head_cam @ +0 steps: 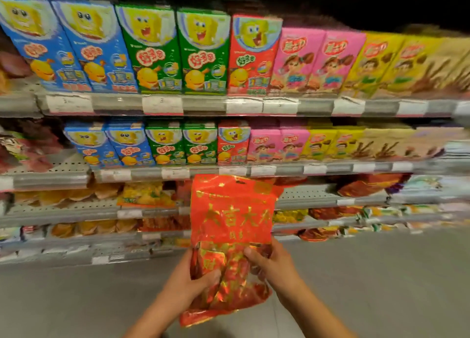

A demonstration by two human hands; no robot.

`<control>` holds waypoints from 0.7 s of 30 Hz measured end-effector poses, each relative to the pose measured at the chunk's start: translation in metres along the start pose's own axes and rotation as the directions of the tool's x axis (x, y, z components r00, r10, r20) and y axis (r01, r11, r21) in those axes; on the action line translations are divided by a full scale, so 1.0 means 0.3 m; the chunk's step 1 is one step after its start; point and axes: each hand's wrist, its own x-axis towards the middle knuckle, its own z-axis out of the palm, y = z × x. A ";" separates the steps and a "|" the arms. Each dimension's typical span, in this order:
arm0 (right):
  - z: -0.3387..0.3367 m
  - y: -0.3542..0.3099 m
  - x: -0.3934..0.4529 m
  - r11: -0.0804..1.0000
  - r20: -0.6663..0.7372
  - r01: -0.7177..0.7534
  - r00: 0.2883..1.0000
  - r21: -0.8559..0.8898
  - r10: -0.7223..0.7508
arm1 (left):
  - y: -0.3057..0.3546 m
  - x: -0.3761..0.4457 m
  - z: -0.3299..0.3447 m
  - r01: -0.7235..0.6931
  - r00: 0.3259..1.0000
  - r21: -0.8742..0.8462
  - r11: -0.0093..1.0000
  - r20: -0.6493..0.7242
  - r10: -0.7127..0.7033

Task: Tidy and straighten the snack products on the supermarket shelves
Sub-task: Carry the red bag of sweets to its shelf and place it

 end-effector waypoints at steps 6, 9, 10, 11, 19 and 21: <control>-0.223 0.078 -0.017 0.997 -0.121 -0.041 0.992 0.066 0.049 | 0.074 0.072 0.180 -0.020 0.997 0.129 0.991 0.079 0.010; -0.324 0.117 -0.002 0.995 -0.180 -0.069 0.980 0.072 0.081 | 0.093 0.189 0.193 -0.100 0.995 0.290 0.952 0.054 0.088; -0.358 0.133 0.008 0.995 -0.199 -0.070 0.977 0.067 0.082 | 0.092 0.242 0.198 -0.128 0.992 0.327 0.936 0.025 0.127; -0.391 0.143 0.017 0.996 -0.222 -0.075 0.971 0.057 0.086 | 0.093 0.297 0.205 -0.154 0.985 0.371 0.916 -0.011 0.170; -0.668 0.190 0.105 0.966 -0.381 -0.242 0.904 -0.086 0.193 | 0.176 0.651 0.387 -0.381 0.819 0.833 0.401 0.102 0.565; -0.725 0.201 0.143 0.952 -0.428 -0.282 0.880 -0.122 0.206 | 0.176 0.718 0.423 -0.368 0.826 0.881 0.298 0.163 0.539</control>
